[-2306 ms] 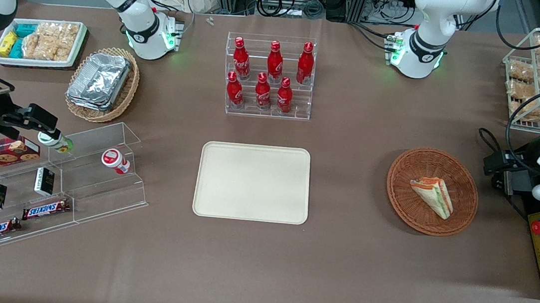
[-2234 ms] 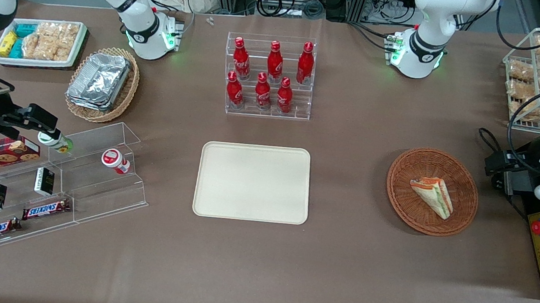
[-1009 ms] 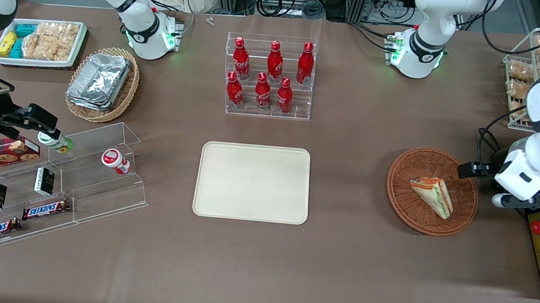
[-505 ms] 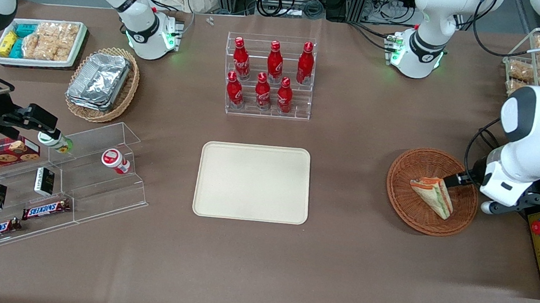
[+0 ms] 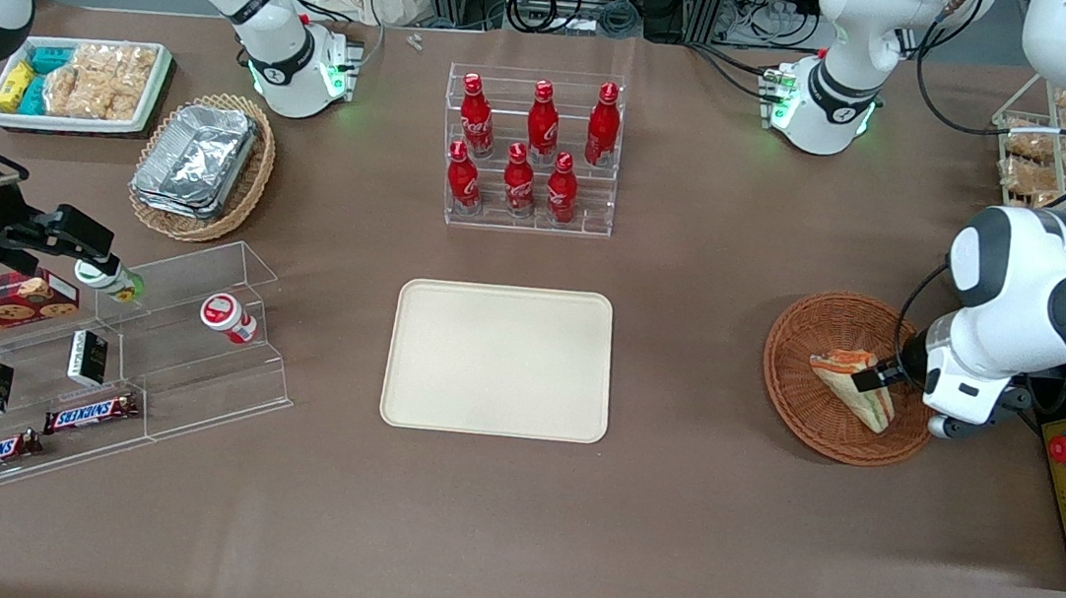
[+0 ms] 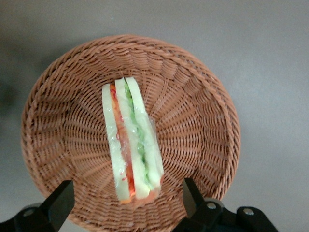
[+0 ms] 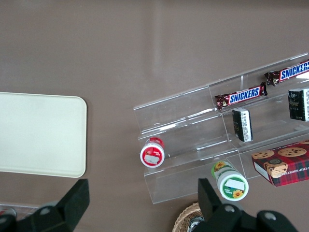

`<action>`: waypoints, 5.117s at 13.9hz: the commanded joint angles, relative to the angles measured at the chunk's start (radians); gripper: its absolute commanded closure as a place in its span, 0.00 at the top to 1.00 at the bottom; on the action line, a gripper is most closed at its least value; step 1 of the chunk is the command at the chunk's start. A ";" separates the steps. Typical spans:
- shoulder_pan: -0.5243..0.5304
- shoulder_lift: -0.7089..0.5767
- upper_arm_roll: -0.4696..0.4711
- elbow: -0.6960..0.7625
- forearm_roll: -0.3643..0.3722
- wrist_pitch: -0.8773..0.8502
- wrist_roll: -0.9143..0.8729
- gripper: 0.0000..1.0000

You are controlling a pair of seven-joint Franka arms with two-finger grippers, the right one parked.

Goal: Place sandwich from basket to tray
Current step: 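Lower the open left gripper over the sandwich and close on it, then lift the sandwich up out of the basket with the left gripper, then carry the sandwich over to the cream tray with the left gripper, then lower the sandwich onto the tray and open the left gripper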

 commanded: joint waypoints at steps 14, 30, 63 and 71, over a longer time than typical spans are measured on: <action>0.020 0.037 -0.007 -0.113 -0.005 0.223 -0.195 0.27; 0.001 -0.076 -0.193 0.496 -0.062 -0.647 -0.144 0.17; -0.441 0.478 -0.264 0.628 0.173 -0.183 -0.205 0.99; -0.239 0.121 -0.266 0.628 0.164 -0.621 0.146 0.99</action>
